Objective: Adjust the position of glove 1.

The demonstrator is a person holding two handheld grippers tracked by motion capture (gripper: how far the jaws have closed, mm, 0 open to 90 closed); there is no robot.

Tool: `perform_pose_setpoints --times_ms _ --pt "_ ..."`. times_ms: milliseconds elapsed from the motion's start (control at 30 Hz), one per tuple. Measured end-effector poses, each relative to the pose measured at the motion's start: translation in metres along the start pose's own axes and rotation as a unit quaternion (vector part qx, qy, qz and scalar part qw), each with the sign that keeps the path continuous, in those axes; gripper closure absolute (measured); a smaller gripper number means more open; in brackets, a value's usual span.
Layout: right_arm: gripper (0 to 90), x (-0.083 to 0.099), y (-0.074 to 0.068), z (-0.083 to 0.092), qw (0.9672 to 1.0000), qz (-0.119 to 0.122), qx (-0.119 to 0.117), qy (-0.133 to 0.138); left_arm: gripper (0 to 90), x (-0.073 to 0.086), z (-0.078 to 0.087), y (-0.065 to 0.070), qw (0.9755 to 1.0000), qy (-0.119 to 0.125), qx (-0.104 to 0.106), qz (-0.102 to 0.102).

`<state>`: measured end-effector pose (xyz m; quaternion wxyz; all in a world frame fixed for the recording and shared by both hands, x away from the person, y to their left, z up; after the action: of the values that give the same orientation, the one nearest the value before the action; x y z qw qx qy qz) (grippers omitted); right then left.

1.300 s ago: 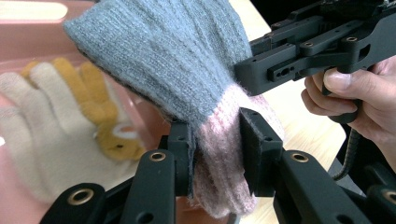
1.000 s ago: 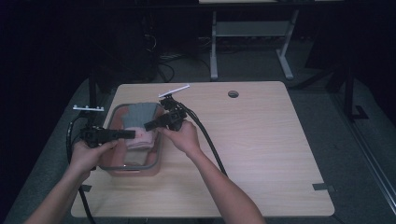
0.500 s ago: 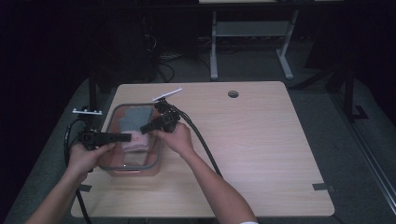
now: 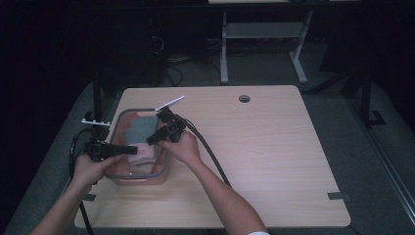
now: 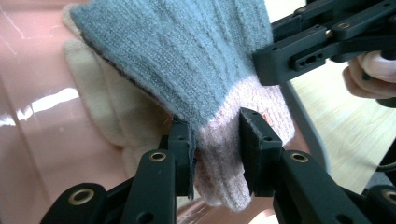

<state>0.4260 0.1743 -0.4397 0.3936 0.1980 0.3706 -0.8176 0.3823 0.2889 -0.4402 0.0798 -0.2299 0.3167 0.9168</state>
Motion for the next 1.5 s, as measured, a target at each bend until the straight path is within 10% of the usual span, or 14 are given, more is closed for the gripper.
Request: perform_pose_setpoints --times_ms 433,833,1500 --pt "73.5 -0.003 0.000 0.009 0.9996 0.014 0.023 0.003 64.7 0.011 -0.009 -0.025 0.9982 -0.043 -0.043 0.005" --pt "69.8 -0.004 0.002 0.015 0.9996 0.014 0.022 0.007 48.5 0.003 0.003 -0.032 0.9965 -0.025 -0.080 -0.005" --pt "55.3 -0.002 0.008 0.050 0.9992 0.008 0.022 0.034 42.7 -0.020 0.018 -0.001 0.9972 0.035 -0.062 -0.024"
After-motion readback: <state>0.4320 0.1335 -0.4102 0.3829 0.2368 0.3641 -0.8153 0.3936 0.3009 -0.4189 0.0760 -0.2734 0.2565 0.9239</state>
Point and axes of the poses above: each handheld gripper's, and its own axes: z roughly backward along the jaws, x roughly out of its underside, y roughly to its right, the point moved 9 cm from there along -z, roughly forward along the jaws, and after that the axes turned 9 degrees about z, right-handed, at the moved point
